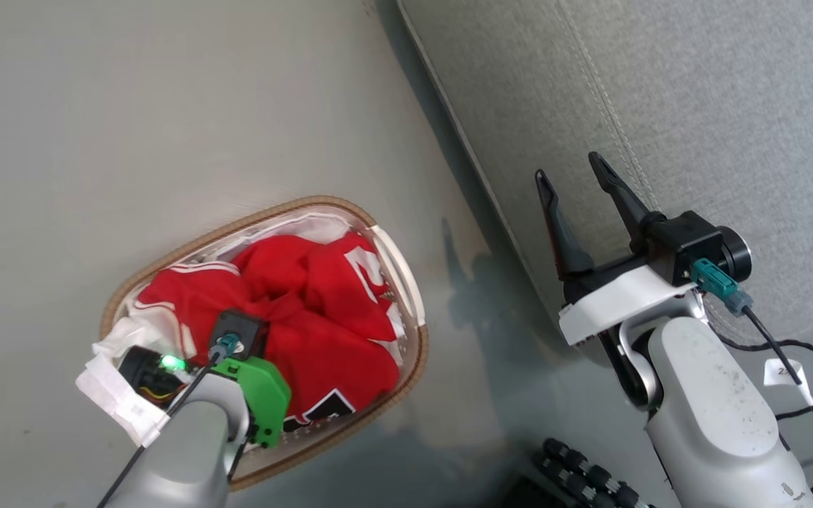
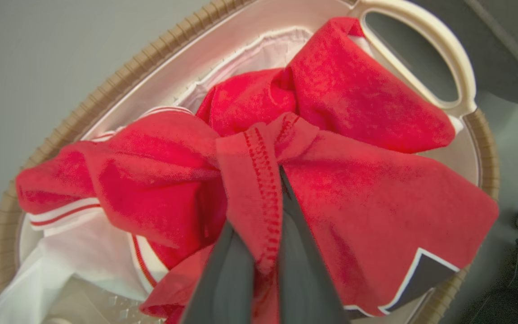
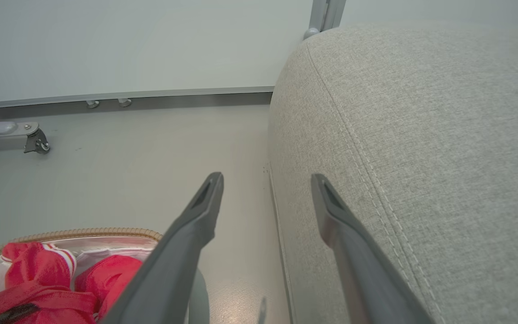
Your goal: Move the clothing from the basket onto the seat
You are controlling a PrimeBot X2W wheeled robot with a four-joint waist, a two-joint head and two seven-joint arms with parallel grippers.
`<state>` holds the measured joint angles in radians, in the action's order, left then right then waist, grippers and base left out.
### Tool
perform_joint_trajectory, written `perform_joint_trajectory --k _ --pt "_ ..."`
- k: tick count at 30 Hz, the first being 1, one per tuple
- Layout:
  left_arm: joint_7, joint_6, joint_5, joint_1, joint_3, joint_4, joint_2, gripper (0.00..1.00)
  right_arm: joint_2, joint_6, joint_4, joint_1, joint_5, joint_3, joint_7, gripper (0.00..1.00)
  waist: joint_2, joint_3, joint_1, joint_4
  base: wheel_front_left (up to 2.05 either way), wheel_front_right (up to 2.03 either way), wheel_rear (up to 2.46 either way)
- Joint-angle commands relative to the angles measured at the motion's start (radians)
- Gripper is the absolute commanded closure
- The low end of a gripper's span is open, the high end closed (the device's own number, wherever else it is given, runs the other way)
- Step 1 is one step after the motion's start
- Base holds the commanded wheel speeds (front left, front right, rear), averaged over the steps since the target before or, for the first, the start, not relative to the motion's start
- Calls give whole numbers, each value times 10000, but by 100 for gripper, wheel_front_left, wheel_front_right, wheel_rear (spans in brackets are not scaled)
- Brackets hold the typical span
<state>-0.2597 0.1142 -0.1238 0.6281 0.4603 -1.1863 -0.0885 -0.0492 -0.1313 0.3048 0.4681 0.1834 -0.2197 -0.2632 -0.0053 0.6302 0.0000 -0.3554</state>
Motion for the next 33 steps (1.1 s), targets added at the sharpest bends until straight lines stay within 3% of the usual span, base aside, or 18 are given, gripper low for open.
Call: perform_joint_trajectory --k 1,15,23,33 --pt "-62 18 -120 -197 -39 444 97 100 -46 10 90 -206 -122 88 -20 0 53 -998 0 927 0 0 0" --pt "-70 84 -542 -2054 -10 4368 366 100 -399 10 637 -1395 -102 377 -20 0 53 -3445 0 2746 0 0 0" --pt "-64 102 -756 -2680 -73 6604 371 100 -375 10 933 -2100 -39 165 -20 0 53 -4733 0 3041 0 0 0" --pt "-63 -14 -545 -3218 -127 8427 365 100 -500 10 924 -2743 47 -376 -20 0 53 -5788 0 3147 0 0 0"
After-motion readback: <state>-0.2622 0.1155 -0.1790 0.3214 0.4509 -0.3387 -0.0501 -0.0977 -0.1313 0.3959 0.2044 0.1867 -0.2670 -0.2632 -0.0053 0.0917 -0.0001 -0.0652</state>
